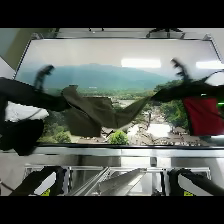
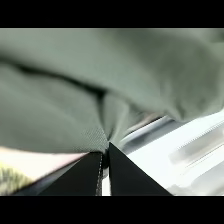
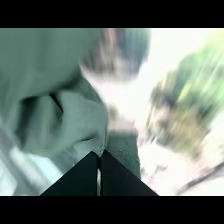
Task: Fold the shirts.
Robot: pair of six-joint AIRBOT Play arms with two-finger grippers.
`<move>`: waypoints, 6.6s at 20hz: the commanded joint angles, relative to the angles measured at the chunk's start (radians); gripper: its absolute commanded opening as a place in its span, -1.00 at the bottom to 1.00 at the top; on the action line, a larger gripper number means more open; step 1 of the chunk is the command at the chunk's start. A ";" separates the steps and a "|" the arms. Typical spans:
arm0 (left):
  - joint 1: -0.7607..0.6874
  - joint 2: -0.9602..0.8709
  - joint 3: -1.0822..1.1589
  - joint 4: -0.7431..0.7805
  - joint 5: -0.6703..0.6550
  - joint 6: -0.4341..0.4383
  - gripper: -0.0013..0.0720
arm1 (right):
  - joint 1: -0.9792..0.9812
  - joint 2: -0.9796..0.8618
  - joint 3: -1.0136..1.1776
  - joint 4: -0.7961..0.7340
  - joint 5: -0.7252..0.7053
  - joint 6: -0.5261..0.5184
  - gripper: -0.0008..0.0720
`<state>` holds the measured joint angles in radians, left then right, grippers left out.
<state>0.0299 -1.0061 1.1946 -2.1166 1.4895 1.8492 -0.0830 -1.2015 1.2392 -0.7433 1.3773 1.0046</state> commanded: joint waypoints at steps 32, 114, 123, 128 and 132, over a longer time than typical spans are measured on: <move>0.181 -0.874 0.738 -0.050 -0.093 0.098 -0.91 | -0.220 -0.636 0.436 0.076 -0.262 0.069 -0.92; 0.108 -0.175 -0.028 0.056 -0.444 0.029 -0.91 | -0.131 -0.245 0.060 -0.041 -0.254 0.069 -0.91; 0.047 -0.816 0.494 0.056 -0.446 0.115 -0.91 | -0.077 -0.674 0.301 -0.042 -0.386 0.064 -0.91; 0.035 -1.011 0.701 0.054 -0.407 0.117 -0.91 | -0.079 -0.778 0.319 -0.051 -0.401 0.064 -0.89; 0.040 -1.081 0.854 0.056 -0.247 0.114 0.91 | -0.100 -0.753 0.381 -0.140 -0.327 0.074 -0.12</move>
<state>0.0677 -2.0274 1.9404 -2.0605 1.1374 1.9625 -0.1680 -1.9541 1.5761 -0.8162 1.0004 1.0691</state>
